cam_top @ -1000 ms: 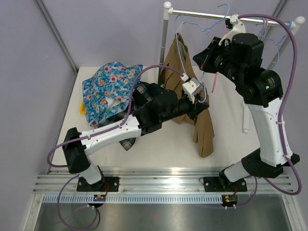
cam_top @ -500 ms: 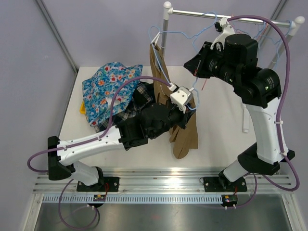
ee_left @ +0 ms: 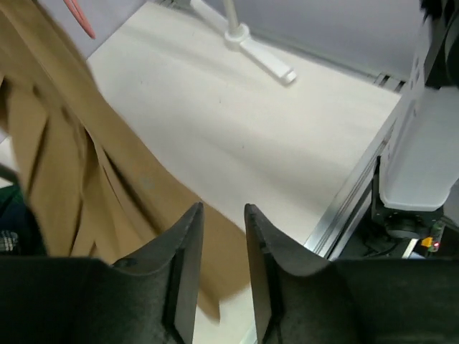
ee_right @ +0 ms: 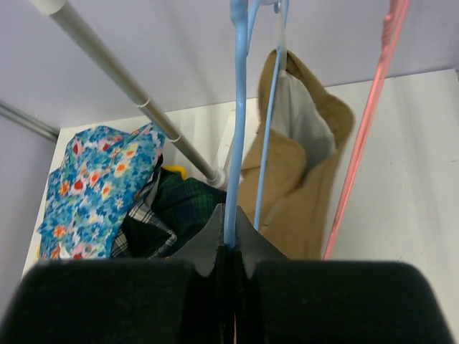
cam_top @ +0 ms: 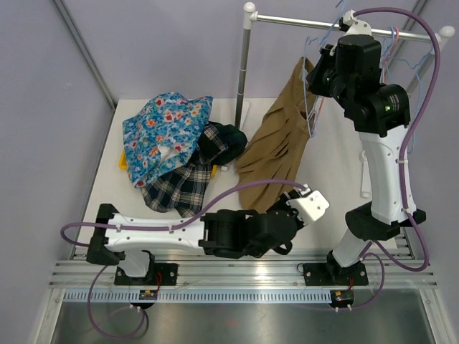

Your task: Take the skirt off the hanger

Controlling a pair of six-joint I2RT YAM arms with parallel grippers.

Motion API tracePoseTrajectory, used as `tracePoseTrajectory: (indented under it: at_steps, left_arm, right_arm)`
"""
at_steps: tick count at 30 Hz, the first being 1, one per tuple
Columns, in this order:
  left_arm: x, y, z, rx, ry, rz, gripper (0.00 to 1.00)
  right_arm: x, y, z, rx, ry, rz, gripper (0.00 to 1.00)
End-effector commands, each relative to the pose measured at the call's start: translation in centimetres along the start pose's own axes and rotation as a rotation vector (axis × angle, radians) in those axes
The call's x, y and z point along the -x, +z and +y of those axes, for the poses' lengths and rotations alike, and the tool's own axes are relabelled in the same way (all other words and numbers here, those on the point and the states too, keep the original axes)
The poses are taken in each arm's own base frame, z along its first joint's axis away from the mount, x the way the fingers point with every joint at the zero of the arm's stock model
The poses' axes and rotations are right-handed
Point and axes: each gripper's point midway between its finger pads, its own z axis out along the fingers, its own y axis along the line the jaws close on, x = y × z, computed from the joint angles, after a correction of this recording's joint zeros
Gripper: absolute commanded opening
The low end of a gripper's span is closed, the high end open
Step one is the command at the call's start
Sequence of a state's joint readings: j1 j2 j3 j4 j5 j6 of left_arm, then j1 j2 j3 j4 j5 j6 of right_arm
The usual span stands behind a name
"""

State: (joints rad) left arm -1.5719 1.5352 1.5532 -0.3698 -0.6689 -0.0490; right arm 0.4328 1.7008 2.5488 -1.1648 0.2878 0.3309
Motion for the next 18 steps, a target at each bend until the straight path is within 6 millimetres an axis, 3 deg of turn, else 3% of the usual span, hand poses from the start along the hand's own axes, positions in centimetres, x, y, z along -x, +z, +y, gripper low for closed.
tracePoseTrajectory:
  at_steps: [1,2,3,4,6,11,12,14,18]
  left_arm:
    - [-0.3,0.8,2.1,0.179,0.080,0.031,0.33]
    - [0.0,0.9,2.5,0.199,0.097,0.019,0.43]
    - [1.7,0.6,3.2,0.225,0.048,-0.047,0.72]
    - [1.4,0.6,3.6,0.242,0.054,-0.062,0.81]
    - [3.7,0.2,5.7,0.282,-0.004,-0.152,0.98]
    - [7.5,-2.1,12.1,0.290,-0.120,-0.340,0.99]
    - [7.7,-2.1,11.9,0.248,-0.132,-0.394,0.99]
    - [8.5,-3.4,13.8,0.264,-0.173,-0.469,0.99]
    - [9.4,-3.8,15.0,0.217,-0.255,-0.566,0.99]
  right_arm:
    - [5.9,-2.3,0.1,0.029,0.066,-0.223,0.00]
    - [5.8,-2.4,0.4,0.042,0.082,-0.220,0.00]
    - [5.4,-2.2,0.5,0.048,0.082,-0.207,0.00]
    - [5.5,-2.6,0.7,0.065,0.088,-0.207,0.00]
    - [5.2,-2.9,0.9,0.084,0.090,-0.193,0.00]
    - [5.1,-4.6,1.1,0.119,0.092,-0.178,0.00]
    - [5.3,-5.0,1.2,0.126,0.097,-0.185,0.00]
    - [5.6,-5.7,1.4,0.143,0.107,-0.194,0.00]
    - [5.8,-6.4,1.8,0.172,0.122,-0.192,0.00]
